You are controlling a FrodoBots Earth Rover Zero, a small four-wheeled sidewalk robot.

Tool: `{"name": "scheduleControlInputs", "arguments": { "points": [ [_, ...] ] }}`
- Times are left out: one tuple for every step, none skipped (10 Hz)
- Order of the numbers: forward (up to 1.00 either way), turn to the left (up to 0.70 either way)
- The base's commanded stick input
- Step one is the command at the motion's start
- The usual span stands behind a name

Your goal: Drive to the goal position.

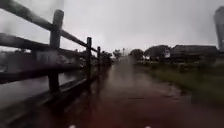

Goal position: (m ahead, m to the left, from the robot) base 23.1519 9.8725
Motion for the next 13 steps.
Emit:
{"name": "scheduleControlInputs", "arguments": {
  "points": [
    [0.7, -0.35],
    [0.7, -0.35],
    [0.7, -0.35],
    [0.7, -0.14],
    [0.7, 0.0],
    [0.7, 0.0],
    [0.7, 0.0],
    [0.7, 0.0],
    [0.7, 0.0],
    [0.7, 0.0],
    [0.7, 0.0],
    [0.7, 0.0],
    [0.7, 0.0]
  ]
}}
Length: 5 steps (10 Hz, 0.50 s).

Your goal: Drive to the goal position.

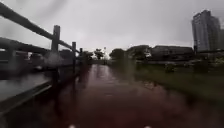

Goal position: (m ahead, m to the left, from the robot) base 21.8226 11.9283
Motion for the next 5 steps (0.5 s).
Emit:
{"name": "scheduleControlInputs", "arguments": {
  "points": [
    [0.7, 0.0],
    [0.7, 0.0],
    [0.7, 0.0],
    [0.7, 0.0],
    [0.7, 0.0]
  ]
}}
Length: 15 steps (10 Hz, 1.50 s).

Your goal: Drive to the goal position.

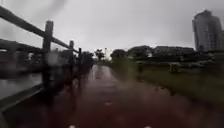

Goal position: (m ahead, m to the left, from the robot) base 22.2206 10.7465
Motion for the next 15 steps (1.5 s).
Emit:
{"name": "scheduleControlInputs", "arguments": {
  "points": [
    [0.7, 0.0],
    [0.7, 0.0],
    [0.7, 0.0],
    [0.7, 0.0],
    [0.7, 0.0],
    [0.7, 0.0],
    [0.7, 0.0],
    [0.7, 0.05],
    [0.7, 0.28],
    [0.7, 0.05],
    [0.7, 0.0],
    [0.7, 0.0],
    [0.7, 0.0],
    [0.7, 0.0],
    [0.77, 0.0]
  ]
}}
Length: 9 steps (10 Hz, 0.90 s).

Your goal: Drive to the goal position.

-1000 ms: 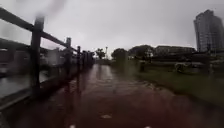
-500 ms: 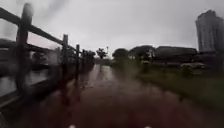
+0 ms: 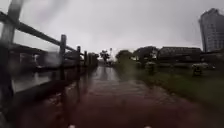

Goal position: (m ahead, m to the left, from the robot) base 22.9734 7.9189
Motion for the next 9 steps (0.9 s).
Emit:
{"name": "scheduleControlInputs", "arguments": {
  "points": [
    [0.85, 0.0],
    [0.85, 0.0],
    [0.91, 0.0],
    [1.0, 0.0],
    [1.0, 0.0],
    [1.0, 0.0],
    [1.0, 0.0],
    [1.0, 0.0],
    [1.0, 0.0]
  ]
}}
